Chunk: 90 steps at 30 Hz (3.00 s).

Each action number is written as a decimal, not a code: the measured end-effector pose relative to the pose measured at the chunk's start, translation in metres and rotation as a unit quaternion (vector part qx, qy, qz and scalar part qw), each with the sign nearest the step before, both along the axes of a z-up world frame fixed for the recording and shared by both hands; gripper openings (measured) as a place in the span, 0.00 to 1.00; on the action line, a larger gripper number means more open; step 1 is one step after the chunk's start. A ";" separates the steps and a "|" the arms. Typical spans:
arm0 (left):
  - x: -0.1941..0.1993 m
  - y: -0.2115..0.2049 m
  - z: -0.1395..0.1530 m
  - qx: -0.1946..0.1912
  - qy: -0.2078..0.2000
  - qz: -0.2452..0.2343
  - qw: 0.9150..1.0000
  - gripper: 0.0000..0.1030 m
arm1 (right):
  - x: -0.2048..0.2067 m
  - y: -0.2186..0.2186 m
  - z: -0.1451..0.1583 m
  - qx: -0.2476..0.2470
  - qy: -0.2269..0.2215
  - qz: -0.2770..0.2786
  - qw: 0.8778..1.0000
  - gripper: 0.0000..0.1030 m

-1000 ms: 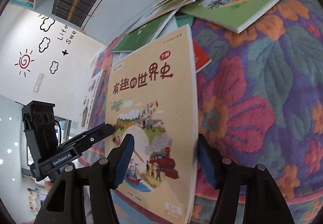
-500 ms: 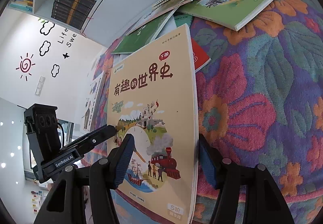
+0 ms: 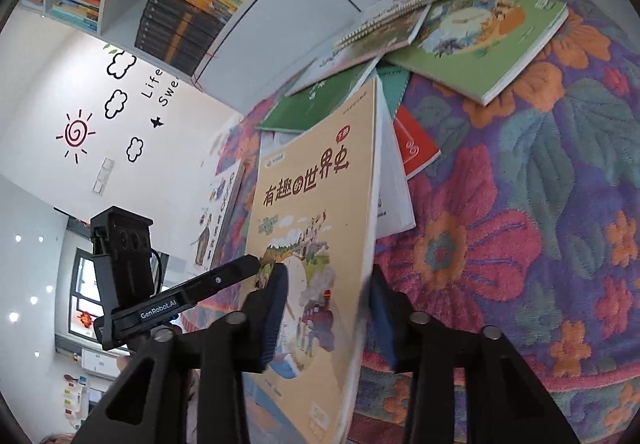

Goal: Organize books

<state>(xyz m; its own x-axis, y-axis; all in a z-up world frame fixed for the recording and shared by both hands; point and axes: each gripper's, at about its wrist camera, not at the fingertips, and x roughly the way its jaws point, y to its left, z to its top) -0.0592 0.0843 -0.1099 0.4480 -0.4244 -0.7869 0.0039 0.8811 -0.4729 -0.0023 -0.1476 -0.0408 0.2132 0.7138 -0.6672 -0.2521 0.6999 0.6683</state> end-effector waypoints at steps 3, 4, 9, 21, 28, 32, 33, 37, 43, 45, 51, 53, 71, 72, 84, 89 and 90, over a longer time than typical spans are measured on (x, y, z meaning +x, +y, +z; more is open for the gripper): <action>-0.001 0.004 0.002 -0.010 -0.005 0.002 1.000 0.29 | -0.003 -0.001 0.007 0.008 -0.011 0.001 1.000 0.37; -0.001 0.006 0.002 -0.013 -0.003 0.005 1.000 0.29 | -0.004 0.000 0.008 0.007 -0.014 0.003 1.000 0.37; 0.002 0.015 -0.007 -0.008 0.019 0.021 1.000 0.29 | 0.001 0.005 -0.009 0.010 0.019 0.014 1.000 0.37; -0.004 0.018 0.011 -0.010 -0.010 0.021 1.000 0.29 | 0.004 0.014 -0.020 0.012 0.043 0.014 0.999 0.31; -0.010 0.032 0.034 -0.019 -0.031 0.014 0.999 0.29 | -0.012 0.026 0.016 0.017 -0.011 0.029 0.999 0.31; -0.015 0.044 0.038 -0.023 -0.032 0.011 0.999 0.29 | -0.017 0.039 0.024 0.011 -0.028 0.037 0.999 0.31; -0.017 0.048 0.039 -0.024 -0.033 0.011 0.999 0.29 | -0.019 0.045 0.026 0.008 -0.032 0.041 0.999 0.31; -0.024 0.063 0.045 -0.026 -0.041 0.014 0.999 0.29 | -0.021 0.057 0.033 -0.005 -0.052 0.056 0.997 0.31; -0.029 0.095 0.063 -0.016 -0.062 0.029 0.998 0.29 | -0.029 0.095 0.055 -0.024 -0.096 0.083 0.992 0.31; -0.028 0.111 0.070 -0.008 -0.072 0.035 0.997 0.29 | -0.028 0.110 0.061 -0.026 -0.105 0.093 0.990 0.31; -0.019 0.162 0.080 0.010 -0.087 0.053 0.995 0.29 | -0.018 0.170 0.070 -0.045 -0.136 0.121 0.982 0.31; -0.017 0.182 0.076 0.013 -0.087 0.067 0.994 0.29 | -0.014 0.188 0.068 -0.050 -0.141 0.128 0.980 0.31; 0.009 0.266 0.002 0.078 -0.013 0.125 0.989 0.29 | 0.023 0.327 -0.029 -0.086 -0.101 0.168 0.977 0.31; 0.010 0.264 0.003 0.093 -0.013 0.125 0.988 0.29 | 0.022 0.329 -0.030 -0.091 -0.104 0.167 0.976 0.31; 0.010 0.269 0.004 0.104 -0.016 0.133 0.985 0.29 | 0.014 0.333 -0.027 -0.102 -0.114 0.158 0.975 0.32; 0.010 0.271 0.003 0.114 -0.014 0.139 0.984 0.29 | 0.012 0.335 -0.028 -0.099 -0.115 0.162 0.975 0.33; 0.010 0.272 0.003 0.111 -0.014 0.140 0.984 0.29 | 0.011 0.336 -0.028 -0.099 -0.116 0.163 0.975 0.33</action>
